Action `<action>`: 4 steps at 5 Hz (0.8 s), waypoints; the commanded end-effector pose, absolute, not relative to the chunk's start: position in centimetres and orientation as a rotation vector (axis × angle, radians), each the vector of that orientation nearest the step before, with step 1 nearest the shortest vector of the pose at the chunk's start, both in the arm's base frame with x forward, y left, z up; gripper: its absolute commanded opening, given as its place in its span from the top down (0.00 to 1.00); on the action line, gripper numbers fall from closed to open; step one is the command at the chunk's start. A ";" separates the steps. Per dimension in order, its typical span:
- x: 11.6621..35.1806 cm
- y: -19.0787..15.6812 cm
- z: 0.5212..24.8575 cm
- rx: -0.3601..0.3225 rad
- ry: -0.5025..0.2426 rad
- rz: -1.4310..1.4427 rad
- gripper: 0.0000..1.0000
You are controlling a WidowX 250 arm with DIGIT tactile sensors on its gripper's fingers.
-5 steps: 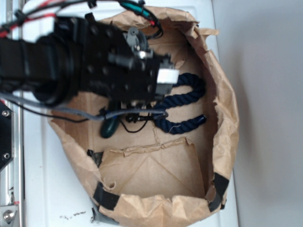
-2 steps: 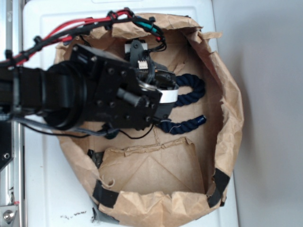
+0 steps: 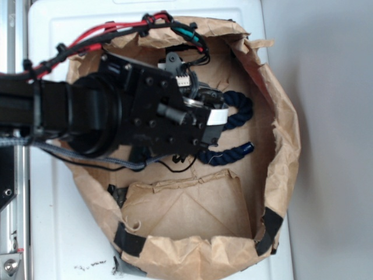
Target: Grab the gray animal.
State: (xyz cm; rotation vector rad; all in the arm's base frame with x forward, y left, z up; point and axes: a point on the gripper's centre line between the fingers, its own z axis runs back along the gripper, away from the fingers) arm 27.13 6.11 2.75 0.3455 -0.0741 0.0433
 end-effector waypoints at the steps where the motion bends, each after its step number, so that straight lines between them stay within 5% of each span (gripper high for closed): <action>1: 26.8 5.7 7.9 0.209 -0.059 -0.024 1.00; 4: 24.5 5.0 13.5 0.011 -0.101 -0.117 1.00</action>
